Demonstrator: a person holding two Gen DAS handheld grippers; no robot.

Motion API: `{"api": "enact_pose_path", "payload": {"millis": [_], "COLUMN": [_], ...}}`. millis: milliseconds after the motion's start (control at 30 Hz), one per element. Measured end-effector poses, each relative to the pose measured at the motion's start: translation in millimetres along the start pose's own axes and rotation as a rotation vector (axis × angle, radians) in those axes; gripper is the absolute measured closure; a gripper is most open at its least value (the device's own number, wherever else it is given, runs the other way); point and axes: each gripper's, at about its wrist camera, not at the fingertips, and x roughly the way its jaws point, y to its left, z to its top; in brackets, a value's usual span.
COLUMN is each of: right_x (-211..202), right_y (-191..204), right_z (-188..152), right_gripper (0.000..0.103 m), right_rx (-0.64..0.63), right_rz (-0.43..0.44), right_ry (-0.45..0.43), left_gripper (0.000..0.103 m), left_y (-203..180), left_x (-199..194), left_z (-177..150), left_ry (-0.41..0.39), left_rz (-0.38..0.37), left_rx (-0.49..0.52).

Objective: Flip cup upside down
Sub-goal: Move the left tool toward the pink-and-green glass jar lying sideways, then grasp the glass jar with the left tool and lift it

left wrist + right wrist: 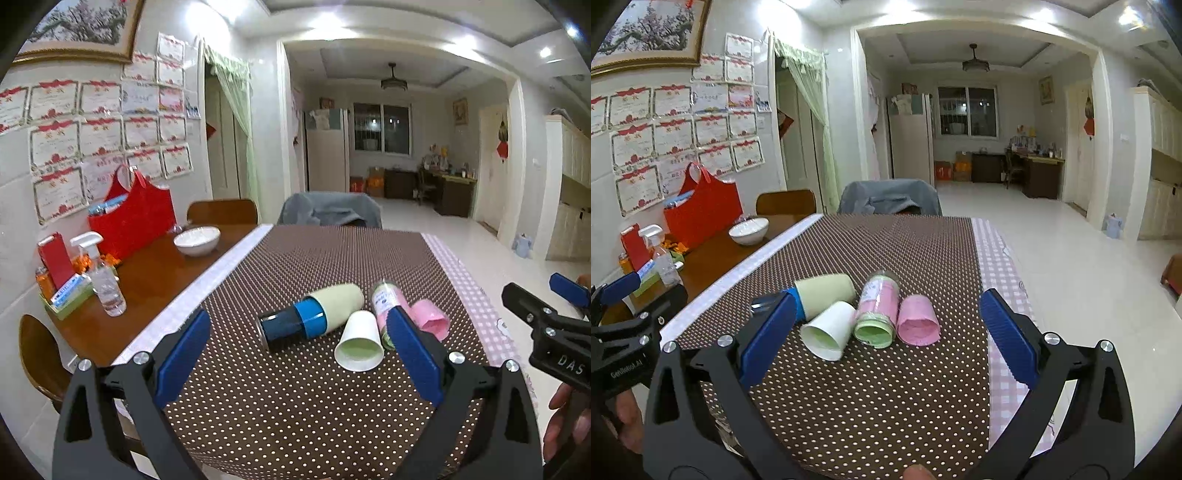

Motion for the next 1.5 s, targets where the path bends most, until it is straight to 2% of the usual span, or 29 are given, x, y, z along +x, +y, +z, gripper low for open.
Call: {"api": "enact_pose_path", "payload": {"millis": [167,400,567,700,867,1133,1400,1500], "right_x": [43.7,94.9,120.7,139.0,159.4,185.8,206.0,212.3], "right_y": [-16.3,-41.3,-52.6,-61.1,-73.1,-87.5,-108.0,-115.0], "right_z": [-6.9,-15.6,-17.0,-13.1,-11.4,-8.2,-10.6,-11.6], "right_gripper": [0.005,0.005,0.005,0.005,0.005,0.005,0.005,0.005], "right_rx": [0.008,0.047,0.058,0.067,0.08,0.101,0.147,0.165], "right_rz": [-0.023,-0.053,-0.053,-0.05,-0.046,-0.036,-0.044,-0.049], "right_ry": [0.088,0.194,0.252,0.292,0.33,0.375,0.41,0.42], "left_gripper": [0.008,0.008,0.008,0.008,0.008,0.008,0.009,0.009], "left_y": [-6.7,-36.3,-60.2,-77.4,-93.4,-118.9,-132.9,-136.1], "left_x": [47.5,117.8,162.0,193.9,224.9,265.4,309.4,322.6], "left_z": [3.3,10.8,18.5,21.7,22.8,24.3,12.9,7.2], "left_ry": [0.086,0.222,0.327,0.405,0.492,0.589,0.718,0.754], "left_rz": [-0.013,-0.072,-0.134,-0.155,-0.168,-0.179,-0.22,-0.257], "left_rx": [0.006,0.055,0.057,0.055,0.045,0.066,0.037,0.02]}}
